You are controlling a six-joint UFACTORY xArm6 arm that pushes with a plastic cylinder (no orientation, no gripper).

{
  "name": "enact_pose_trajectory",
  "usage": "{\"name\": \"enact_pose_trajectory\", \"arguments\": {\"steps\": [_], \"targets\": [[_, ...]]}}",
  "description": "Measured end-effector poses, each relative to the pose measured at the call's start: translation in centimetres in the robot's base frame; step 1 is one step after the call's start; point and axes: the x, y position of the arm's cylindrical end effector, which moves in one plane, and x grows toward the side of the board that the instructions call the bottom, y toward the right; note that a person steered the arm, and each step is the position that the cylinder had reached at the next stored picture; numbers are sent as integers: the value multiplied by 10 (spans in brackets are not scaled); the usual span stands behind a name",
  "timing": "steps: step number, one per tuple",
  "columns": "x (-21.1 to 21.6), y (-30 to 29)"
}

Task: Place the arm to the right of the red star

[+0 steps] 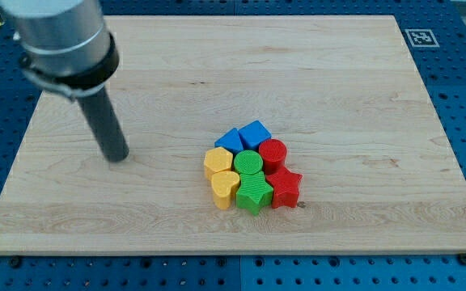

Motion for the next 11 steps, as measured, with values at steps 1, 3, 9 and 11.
{"name": "enact_pose_trajectory", "arguments": {"steps": [1,3,9,11], "targets": [[51,13],[105,88],[32,269],[33,281]]}}
